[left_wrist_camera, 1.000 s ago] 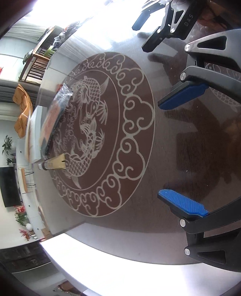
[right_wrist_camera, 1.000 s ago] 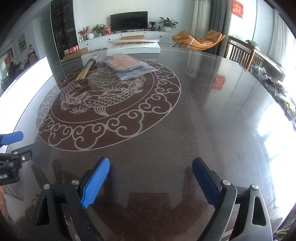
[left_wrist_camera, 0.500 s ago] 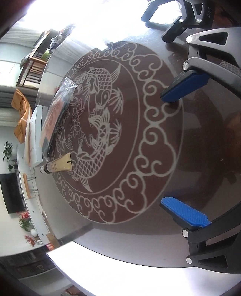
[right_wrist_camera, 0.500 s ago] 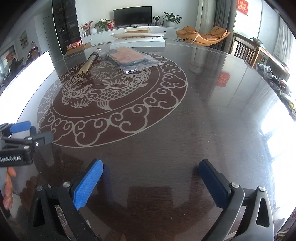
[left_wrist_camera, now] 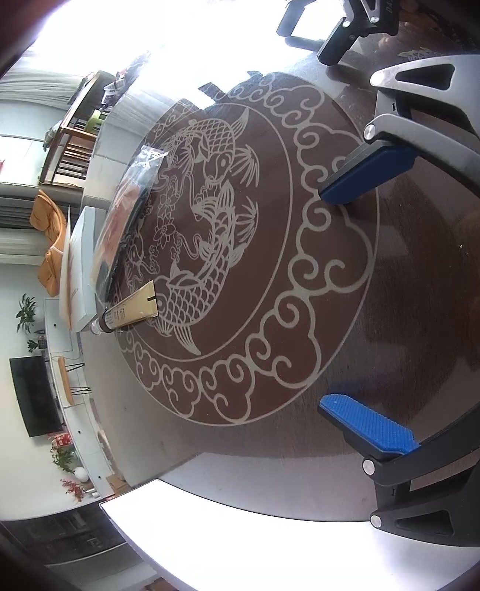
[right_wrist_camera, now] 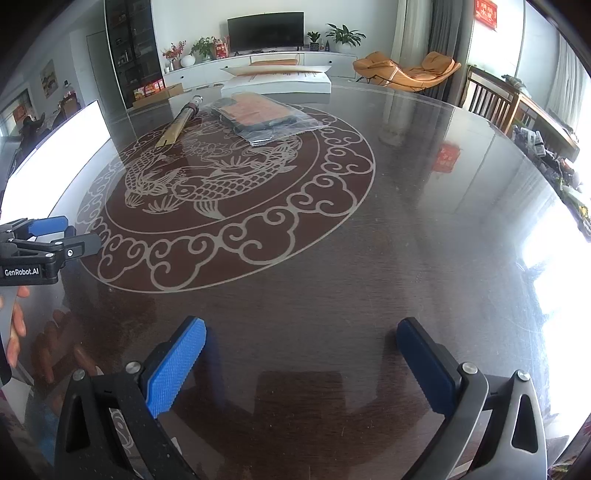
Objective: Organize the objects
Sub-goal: 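Move both open grippers toward the tube and bagged item, then grasp the bagged orange phone case with the right gripper while the left gripper grasps the silver tube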
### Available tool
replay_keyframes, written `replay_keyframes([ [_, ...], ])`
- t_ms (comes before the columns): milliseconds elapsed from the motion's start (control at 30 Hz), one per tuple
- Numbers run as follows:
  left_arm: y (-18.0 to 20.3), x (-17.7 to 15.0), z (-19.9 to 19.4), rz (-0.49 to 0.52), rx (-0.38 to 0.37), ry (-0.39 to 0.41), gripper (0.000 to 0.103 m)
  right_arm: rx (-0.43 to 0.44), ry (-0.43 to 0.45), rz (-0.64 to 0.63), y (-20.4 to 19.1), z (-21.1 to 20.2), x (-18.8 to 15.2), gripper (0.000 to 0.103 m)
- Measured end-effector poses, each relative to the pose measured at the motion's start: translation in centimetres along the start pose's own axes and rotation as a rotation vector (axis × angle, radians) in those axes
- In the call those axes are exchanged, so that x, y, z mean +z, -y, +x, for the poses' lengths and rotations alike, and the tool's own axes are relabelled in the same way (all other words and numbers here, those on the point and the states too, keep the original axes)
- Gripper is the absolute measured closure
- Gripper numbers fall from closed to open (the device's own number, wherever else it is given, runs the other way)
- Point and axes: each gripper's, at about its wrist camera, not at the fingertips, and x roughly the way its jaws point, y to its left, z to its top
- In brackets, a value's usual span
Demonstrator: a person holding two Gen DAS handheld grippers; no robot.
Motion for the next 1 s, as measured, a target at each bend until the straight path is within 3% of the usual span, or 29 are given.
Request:
replay_keyframes([
  [133, 0.0, -0.3, -0.1, -0.001, -0.002, 0.035, 0.000, 0.022, -0.045, -0.037, 0.2, 0.8, 1.5, 0.000],
  [267, 0.0, -0.3, -0.2, -0.003, -0.002, 0.041, 0.000, 0.047, -0.111, -0.113, 1.2, 3.0, 5.5, 0.000],
  [367, 0.0, -0.3, -0.2, -0.007, 0.001, 0.044, 0.000, 0.049, -0.083, -0.166, 1.2, 3.9, 9.6, 0.000],
  [700, 0.1, -0.4, -0.2, -0.013, 0.008, 0.047, 0.000, 0.201, 0.047, -0.151, -1.7, 8.3, 25.5, 0.000],
  [867, 0.1, -0.4, -0.2, -0.013, 0.007, 0.047, 0.000, 0.249, -0.050, -0.229, -6.2, 12.9, 27.8, 0.000],
  [1000, 0.1, -0.4, -0.2, -0.013, 0.007, 0.047, 0.000, 0.176, -0.177, -0.262, -7.7, 17.2, 26.7, 0.000],
])
